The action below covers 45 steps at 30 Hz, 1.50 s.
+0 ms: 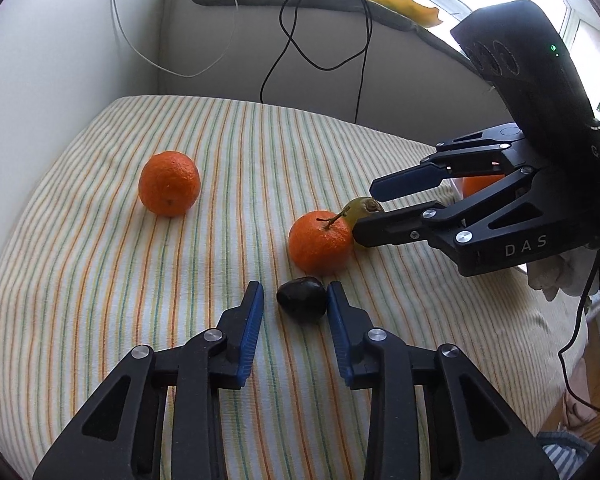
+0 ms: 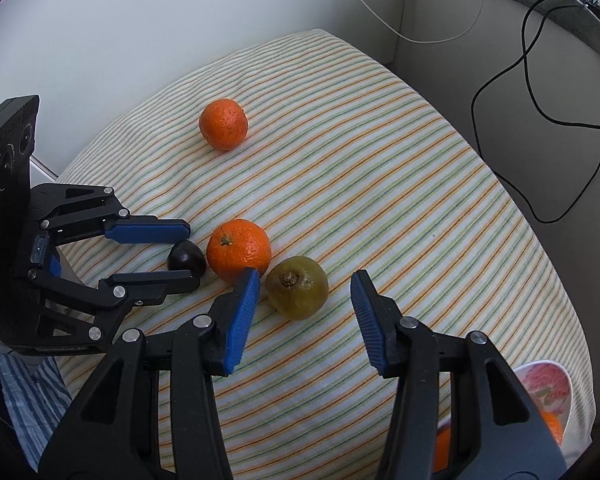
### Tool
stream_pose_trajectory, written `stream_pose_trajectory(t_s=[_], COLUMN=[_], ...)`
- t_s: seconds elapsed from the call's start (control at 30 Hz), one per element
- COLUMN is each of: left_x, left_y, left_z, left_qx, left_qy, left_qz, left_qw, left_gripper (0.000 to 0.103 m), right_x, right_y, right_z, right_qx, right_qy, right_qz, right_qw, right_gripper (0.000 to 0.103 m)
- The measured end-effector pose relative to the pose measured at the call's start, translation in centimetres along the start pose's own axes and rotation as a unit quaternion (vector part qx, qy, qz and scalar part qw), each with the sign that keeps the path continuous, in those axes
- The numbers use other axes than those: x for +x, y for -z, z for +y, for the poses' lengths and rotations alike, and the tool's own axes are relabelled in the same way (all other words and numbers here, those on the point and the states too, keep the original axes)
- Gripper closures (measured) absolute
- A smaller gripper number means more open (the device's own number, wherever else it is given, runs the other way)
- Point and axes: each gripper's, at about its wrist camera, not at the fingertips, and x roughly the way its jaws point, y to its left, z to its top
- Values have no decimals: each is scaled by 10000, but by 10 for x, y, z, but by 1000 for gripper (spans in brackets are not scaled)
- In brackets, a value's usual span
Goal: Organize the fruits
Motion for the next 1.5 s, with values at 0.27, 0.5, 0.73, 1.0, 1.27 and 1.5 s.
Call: stream_pose_trajectory(t_s=[0.27, 0.5, 0.73, 1.0, 1.27, 1.5], left_x=[-1, 1, -3, -13, -26, -31], left_y=[2, 1, 4, 9, 8, 4], left_z=[1, 2, 4, -2, -20, -48], left_qx=[-22, -37, -96, -79, 1, 173], left_qy=[65, 51, 37, 39, 125, 266], left_qz=[-3, -23, -98, -169, -290, -367], left_qw=[10000, 10000, 9999, 9998, 9995, 9988], left_gripper=[79, 80, 80, 80, 80, 80], right_x=[8, 7, -10, -29, -60, -89], right_y=[-2, 1, 12, 21, 41, 71], right_z=[-16, -18, -11, -5, -5, -15], right_qx=[353, 465, 420, 536, 735, 1025], right_qy=[-663, -695, -498, -466, -257, -86], right_qz=[33, -19, -163, -410, -738, -998], right_qw=[9972, 9965, 9977, 9966, 9942, 9897], right_gripper=[63, 72, 72, 72, 72, 72])
